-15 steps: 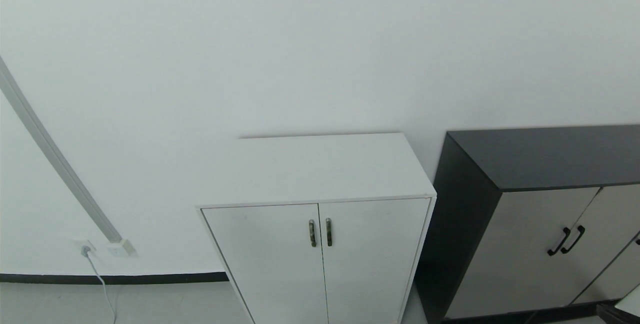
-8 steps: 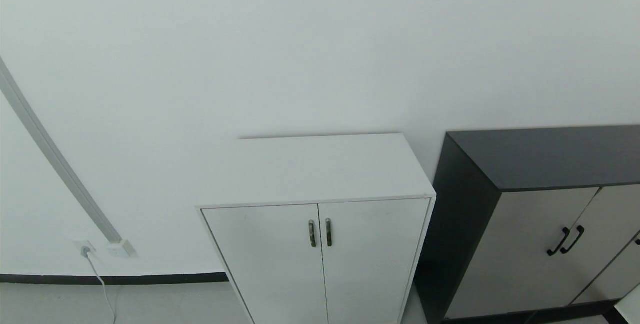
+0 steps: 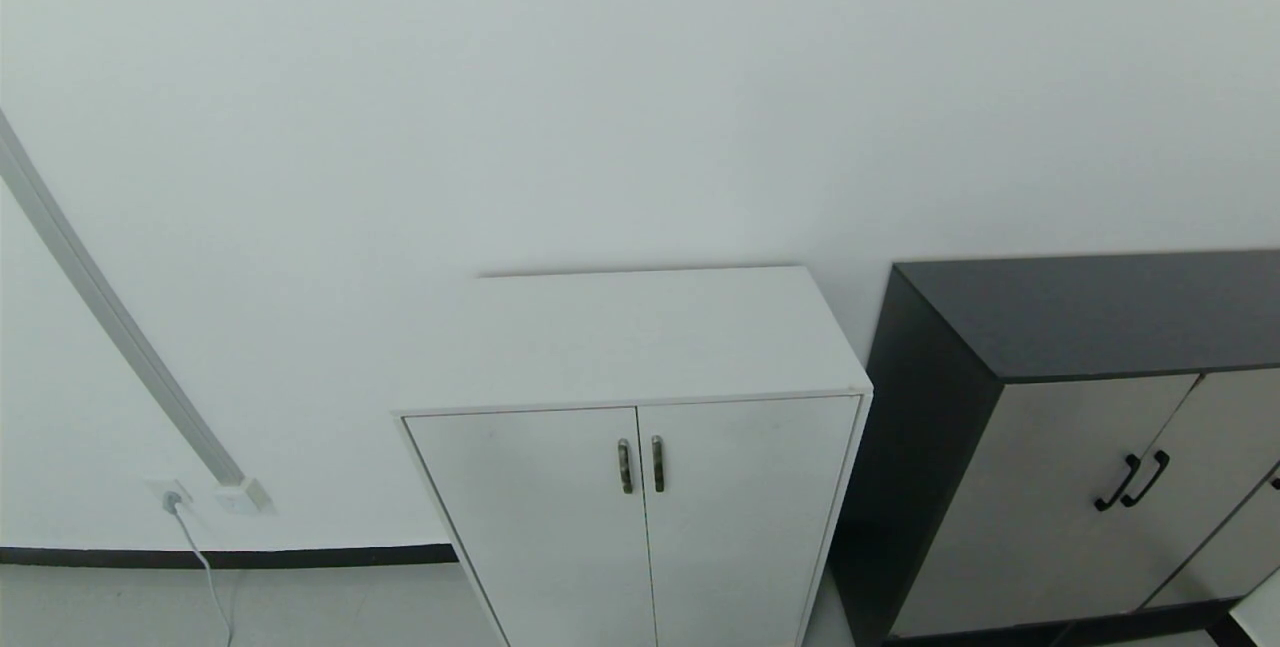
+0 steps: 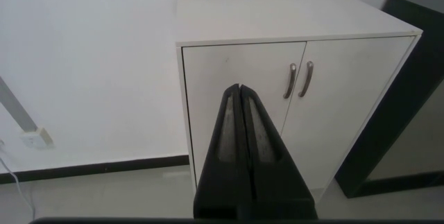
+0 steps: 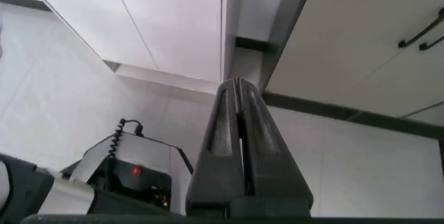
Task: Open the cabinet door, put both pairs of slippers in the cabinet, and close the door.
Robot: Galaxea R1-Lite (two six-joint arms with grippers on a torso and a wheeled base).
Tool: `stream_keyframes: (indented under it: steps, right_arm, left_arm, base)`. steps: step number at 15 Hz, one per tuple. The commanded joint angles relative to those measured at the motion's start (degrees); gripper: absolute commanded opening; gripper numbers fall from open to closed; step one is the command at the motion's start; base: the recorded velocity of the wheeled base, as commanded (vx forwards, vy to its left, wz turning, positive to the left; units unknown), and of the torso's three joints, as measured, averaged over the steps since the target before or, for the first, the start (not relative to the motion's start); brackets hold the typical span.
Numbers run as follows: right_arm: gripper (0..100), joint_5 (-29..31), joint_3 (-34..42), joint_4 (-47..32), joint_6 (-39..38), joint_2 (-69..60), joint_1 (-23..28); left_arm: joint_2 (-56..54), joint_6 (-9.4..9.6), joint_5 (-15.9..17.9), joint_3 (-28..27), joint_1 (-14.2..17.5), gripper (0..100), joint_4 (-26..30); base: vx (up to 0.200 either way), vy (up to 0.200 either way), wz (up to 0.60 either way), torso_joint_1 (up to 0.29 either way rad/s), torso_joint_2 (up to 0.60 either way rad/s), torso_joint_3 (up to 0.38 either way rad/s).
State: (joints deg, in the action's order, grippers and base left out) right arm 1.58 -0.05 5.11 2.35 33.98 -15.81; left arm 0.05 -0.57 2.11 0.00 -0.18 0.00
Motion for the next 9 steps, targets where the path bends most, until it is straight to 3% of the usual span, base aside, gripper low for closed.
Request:
stream_keyframes:
  steps: [1,5,9]
  right_arm:
    - [0,-0.8,0.0,-2.5,0.1,-1.2,-0.2]
    - [0,-1.4,0.0,-5.0,-0.4,-6.6,-0.6]
    - [0,-1.1,0.0,-5.0,-0.4,-10.6,4.0]
  left_arm:
    - [0.0,-0.04,0.0,0.0,0.0,0,0.0]
    - [0.0,0.05,0.0,0.0,0.0,0,0.0]
    - [0.0,-0.04,0.0,0.0,0.0,0,0.0]
  base:
    - [0.000,0.000,0.00,0.000,0.00,0.000]
    - [0.000,0.000,0.00,0.000,0.00,0.000]
    - [0.000,0.000,0.00,0.000,0.00,0.000]
